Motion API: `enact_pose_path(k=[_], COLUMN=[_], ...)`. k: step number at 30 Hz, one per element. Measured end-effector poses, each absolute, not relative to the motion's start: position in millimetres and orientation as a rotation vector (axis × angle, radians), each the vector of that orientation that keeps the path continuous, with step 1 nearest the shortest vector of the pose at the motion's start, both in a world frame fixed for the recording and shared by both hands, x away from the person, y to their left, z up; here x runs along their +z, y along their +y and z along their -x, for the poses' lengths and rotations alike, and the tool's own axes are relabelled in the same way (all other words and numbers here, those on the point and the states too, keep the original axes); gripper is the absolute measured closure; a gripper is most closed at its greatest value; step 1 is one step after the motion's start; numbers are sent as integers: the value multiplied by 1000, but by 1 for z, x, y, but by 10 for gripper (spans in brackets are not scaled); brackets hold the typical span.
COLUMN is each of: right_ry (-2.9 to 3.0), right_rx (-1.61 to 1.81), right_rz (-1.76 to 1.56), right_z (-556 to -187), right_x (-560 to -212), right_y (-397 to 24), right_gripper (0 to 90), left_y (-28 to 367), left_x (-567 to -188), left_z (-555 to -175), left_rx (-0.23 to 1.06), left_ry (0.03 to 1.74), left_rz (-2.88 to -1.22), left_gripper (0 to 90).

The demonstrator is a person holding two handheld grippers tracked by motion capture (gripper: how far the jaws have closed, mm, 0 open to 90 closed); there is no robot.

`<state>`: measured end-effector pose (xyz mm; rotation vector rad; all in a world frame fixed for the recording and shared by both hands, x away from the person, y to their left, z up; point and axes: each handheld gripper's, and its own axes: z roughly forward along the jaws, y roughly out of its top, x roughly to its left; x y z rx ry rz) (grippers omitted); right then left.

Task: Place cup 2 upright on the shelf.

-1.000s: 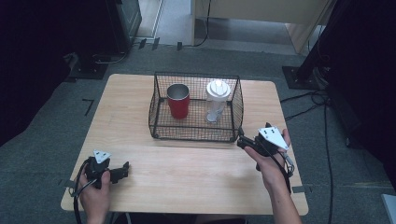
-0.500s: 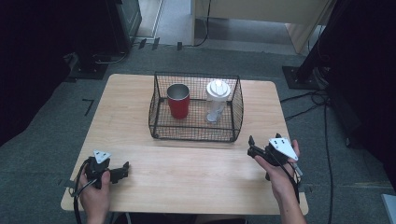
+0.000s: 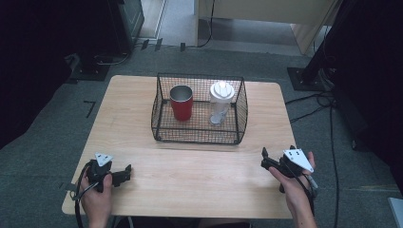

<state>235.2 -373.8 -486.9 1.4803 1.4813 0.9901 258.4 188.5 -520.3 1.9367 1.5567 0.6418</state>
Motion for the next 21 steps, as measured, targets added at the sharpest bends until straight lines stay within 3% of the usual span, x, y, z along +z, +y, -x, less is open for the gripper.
enact_pose_path(k=[21], right_ry=[1615], right_rx=[847], right_rz=[-1500], right_z=[-209], right_x=[-517], right_y=[-408], right_gripper=[0], left_y=[189], left_x=[-520], left_z=[-258], left_rx=[642], left_ry=[1557], left_rz=[-1937], left_gripper=[0])
